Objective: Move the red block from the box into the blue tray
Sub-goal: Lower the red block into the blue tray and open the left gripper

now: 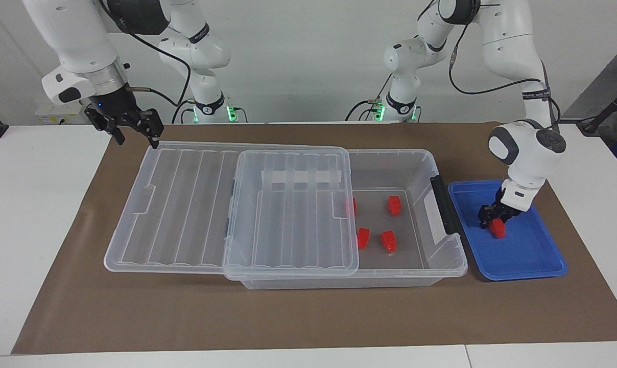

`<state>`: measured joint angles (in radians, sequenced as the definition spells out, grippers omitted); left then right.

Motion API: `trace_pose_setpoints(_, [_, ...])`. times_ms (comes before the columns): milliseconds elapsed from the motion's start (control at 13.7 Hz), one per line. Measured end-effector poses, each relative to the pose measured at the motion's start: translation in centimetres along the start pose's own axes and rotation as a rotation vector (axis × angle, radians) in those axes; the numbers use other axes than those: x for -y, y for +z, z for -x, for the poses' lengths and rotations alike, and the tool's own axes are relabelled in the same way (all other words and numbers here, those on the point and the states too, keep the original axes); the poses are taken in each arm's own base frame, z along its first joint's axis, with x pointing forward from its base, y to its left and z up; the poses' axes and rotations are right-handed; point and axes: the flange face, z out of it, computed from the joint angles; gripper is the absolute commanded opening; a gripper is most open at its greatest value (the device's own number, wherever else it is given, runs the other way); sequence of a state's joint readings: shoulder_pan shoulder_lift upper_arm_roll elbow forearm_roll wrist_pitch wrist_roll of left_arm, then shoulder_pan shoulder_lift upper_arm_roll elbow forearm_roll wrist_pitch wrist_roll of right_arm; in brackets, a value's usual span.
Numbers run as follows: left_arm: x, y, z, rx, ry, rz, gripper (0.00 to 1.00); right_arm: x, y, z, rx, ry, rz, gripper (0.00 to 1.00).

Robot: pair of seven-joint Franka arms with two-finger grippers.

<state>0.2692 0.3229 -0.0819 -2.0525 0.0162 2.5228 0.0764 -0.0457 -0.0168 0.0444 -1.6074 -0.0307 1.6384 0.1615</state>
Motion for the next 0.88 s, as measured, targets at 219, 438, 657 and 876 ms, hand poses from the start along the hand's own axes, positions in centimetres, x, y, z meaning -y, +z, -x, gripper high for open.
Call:
trace_pose_setpoints(219, [0.0,-0.2,-0.1,0.004,0.003,0.0,1.0,-2.0,2.7,-1.3,-0.071,0.038,-0.009,0.0])
trace_pose_setpoints(438, [0.2,-4.0,-2.1,0.105,0.009,0.006,1.0,-4.8,5.8,-2.2,-0.09,0.081,-0.008,0.0])
trace_pose_setpoints(657, [-0.1,-11.9,-3.6,0.18,0.026,0.008,1.0,-6.6,8.7,-4.2,-0.12,0.038,0.001,0.0])
trace_pose_setpoints(876, [-2.9,-17.8,-2.6,0.193,0.071,0.004,1.0,-7.9,12.7,-6.0,-0.111,-0.01,0.015,0.0])
